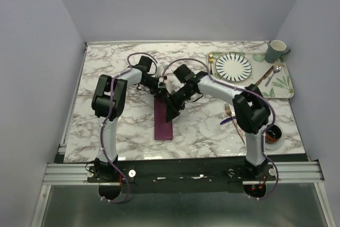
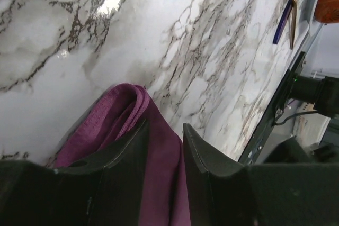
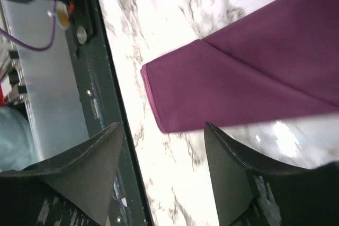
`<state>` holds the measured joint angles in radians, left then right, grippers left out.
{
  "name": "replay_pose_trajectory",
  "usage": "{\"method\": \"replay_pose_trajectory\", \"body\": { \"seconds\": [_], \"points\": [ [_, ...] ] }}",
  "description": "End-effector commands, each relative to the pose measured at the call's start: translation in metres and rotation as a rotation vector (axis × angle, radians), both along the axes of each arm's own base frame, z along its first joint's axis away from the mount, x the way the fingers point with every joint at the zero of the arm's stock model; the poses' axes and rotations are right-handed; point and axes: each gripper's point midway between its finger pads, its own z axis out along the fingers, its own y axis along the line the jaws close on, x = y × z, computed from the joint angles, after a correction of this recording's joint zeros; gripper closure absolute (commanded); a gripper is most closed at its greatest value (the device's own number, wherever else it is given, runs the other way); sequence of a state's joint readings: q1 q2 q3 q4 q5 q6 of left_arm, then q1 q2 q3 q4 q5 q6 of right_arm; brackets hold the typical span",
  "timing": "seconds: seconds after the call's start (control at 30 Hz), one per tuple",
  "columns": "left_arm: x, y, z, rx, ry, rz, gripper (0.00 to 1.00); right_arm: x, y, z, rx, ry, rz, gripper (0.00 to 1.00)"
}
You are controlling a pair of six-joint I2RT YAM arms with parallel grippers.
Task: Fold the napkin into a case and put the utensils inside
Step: Pick up the fork from the corner of the board.
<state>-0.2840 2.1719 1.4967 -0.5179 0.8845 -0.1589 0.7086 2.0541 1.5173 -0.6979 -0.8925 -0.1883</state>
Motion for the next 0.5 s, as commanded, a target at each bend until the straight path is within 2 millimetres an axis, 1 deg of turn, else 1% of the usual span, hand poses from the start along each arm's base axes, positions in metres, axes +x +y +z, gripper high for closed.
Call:
{"method": "replay_pose_trajectory", "body": {
  "seconds": [0.0,0.03,0.07,0.1,0.13,0.17,0.2,0.23,0.27,0.3,0.33,0.37,0.4,0.43,0.47],
  "points": [
    [-0.006,0.004,0.044,-0.025,-0.068,-0.043,0.52,0.024,-0.028,0.062,0.075,-0.077,-0.107,0.26],
    [-0.002,0.004,0.049,-0.027,-0.087,-0.039,0.51,0.034,-0.040,0.065,0.062,-0.078,-0.148,0.25],
    [0.002,0.004,0.058,-0.030,-0.114,-0.038,0.50,0.040,-0.047,0.068,0.051,-0.087,-0.169,0.25],
    [0.007,0.007,0.066,-0.023,-0.144,-0.027,0.48,0.048,-0.056,0.072,0.033,-0.117,-0.199,0.25],
    [0.009,0.008,0.071,-0.022,-0.158,-0.024,0.46,0.058,-0.073,0.074,0.009,-0.118,-0.246,0.25],
    [0.012,0.010,0.078,-0.023,-0.183,-0.022,0.44,0.063,-0.083,0.075,-0.007,-0.141,-0.268,0.25],
    [0.015,0.013,0.087,-0.019,-0.215,-0.017,0.41,0.072,-0.098,0.072,-0.057,-0.187,-0.305,0.25],
    [0.019,0.019,0.090,0.006,-0.251,-0.012,0.39,0.074,-0.117,0.075,-0.087,-0.224,-0.346,0.25],
    [0.021,0.022,0.095,0.019,-0.281,-0.006,0.37,0.077,-0.130,0.072,-0.128,-0.262,-0.372,0.25],
    [0.022,0.026,0.106,0.026,-0.322,0.000,0.35,0.083,-0.150,0.062,-0.215,-0.323,-0.401,0.25],
    [0.029,0.033,0.110,0.048,-0.362,0.021,0.34,0.083,-0.167,0.071,-0.237,-0.372,-0.437,0.25],
    [0.030,0.037,0.114,0.057,-0.391,0.029,0.33,0.074,-0.183,0.056,-0.292,-0.367,-0.439,0.26],
    [0.029,0.042,0.123,0.062,-0.425,0.039,0.32,0.074,-0.200,0.051,-0.348,-0.395,-0.466,0.26],
    [0.031,0.046,0.127,0.070,-0.450,0.052,0.32,0.072,-0.216,0.048,-0.384,-0.404,-0.496,0.27],
    [0.032,0.050,0.128,0.087,-0.478,0.048,0.31,0.059,-0.231,0.039,-0.424,-0.400,-0.507,0.27]
  ]
}}
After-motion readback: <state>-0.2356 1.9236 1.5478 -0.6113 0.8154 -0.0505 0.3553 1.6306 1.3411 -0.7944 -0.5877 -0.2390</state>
